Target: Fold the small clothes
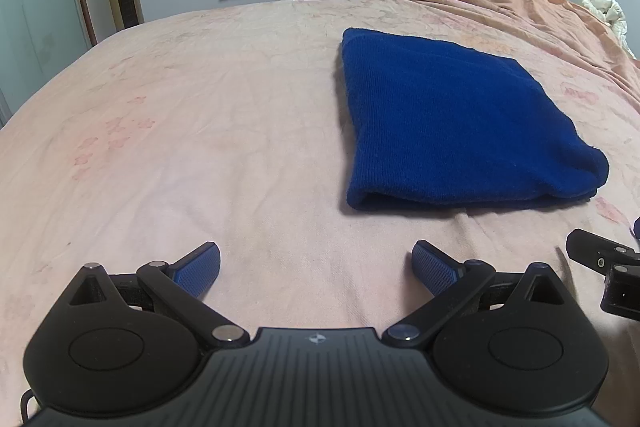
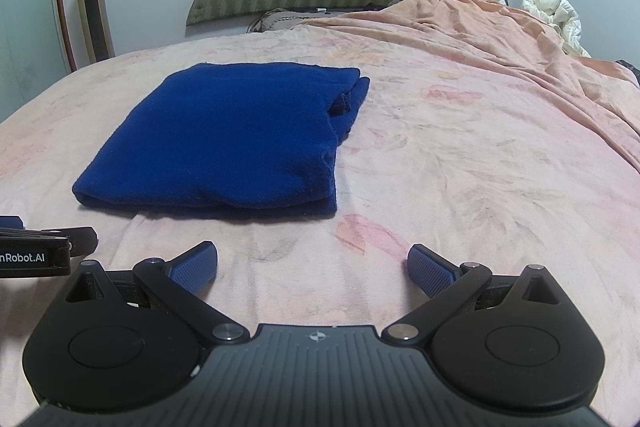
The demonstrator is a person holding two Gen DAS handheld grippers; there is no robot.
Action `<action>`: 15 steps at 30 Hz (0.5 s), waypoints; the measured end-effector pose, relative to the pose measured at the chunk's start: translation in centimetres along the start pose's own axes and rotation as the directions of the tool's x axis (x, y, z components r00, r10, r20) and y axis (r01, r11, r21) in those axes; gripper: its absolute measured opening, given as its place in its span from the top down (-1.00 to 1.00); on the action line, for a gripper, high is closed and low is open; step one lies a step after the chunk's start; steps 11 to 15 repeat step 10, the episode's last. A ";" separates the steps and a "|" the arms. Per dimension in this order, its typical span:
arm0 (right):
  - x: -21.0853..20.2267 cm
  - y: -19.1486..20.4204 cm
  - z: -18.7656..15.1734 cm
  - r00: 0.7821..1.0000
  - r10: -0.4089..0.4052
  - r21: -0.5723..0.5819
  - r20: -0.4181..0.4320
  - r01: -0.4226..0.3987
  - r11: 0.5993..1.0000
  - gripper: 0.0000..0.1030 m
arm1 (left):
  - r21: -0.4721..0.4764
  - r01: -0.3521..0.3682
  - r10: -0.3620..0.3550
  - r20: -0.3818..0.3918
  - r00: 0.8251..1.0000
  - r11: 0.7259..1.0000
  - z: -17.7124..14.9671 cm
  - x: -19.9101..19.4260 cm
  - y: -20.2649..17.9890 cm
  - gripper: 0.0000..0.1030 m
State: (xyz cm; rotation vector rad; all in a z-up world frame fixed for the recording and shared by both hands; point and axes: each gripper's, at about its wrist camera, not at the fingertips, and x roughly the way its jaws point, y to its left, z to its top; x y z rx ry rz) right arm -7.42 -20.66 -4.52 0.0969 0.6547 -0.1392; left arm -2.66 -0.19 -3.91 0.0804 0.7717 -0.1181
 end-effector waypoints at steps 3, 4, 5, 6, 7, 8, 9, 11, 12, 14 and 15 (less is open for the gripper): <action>-0.2 0.0 0.0 1.000 0.003 -0.001 0.003 -0.003 1.000 -0.99 | 0.002 0.003 -0.003 0.002 1.000 1.000 0.0 -0.2 0.0 -0.99; -0.2 0.0 0.0 1.000 0.003 -0.001 0.003 -0.003 1.000 -0.99 | 0.002 0.008 -0.008 0.002 1.000 1.000 0.0 -0.2 0.1 -0.99; -0.2 0.0 0.1 1.000 0.004 -0.001 0.003 -0.004 1.000 -0.99 | 0.002 0.014 -0.014 0.006 1.000 1.000 0.0 -0.3 0.1 -0.99; -0.2 0.0 0.1 1.000 0.003 -0.001 0.002 -0.003 1.000 -0.99 | 0.002 0.016 -0.016 0.010 1.000 1.000 0.1 -0.5 0.1 -0.99; -0.2 0.0 0.1 1.000 0.004 0.000 0.002 -0.004 1.000 -0.99 | 0.001 0.016 -0.016 0.017 1.000 1.000 0.1 -0.6 0.1 -0.99; -0.2 0.0 0.1 1.000 0.005 0.000 0.002 -0.005 1.000 -0.99 | 0.001 0.014 -0.014 0.027 1.000 1.000 0.1 -0.8 0.2 -0.99; -0.2 0.0 0.1 1.000 0.006 0.001 0.001 -0.006 1.000 -0.99 | 0.002 0.012 -0.012 0.040 0.999 1.000 0.2 -1.1 0.2 -0.99; -0.2 0.0 0.1 1.000 0.008 0.001 0.000 -0.008 1.000 -0.99 | 0.007 0.012 -0.012 0.049 0.999 1.000 0.3 -1.3 0.3 -0.99; -0.2 0.0 0.1 1.000 0.008 0.001 0.000 -0.008 1.000 -0.99 | 0.007 0.012 -0.012 0.049 0.999 1.000 0.3 -1.3 0.3 -0.99; -0.2 0.0 0.1 1.000 0.008 0.001 0.000 -0.008 1.000 -0.99 | 0.007 0.012 -0.012 0.049 0.999 1.000 0.3 -1.3 0.3 -0.99; -0.2 0.0 0.1 1.000 0.008 0.001 0.000 -0.008 1.000 -0.99 | 0.007 0.012 -0.012 0.049 0.999 1.000 0.3 -1.3 0.3 -0.99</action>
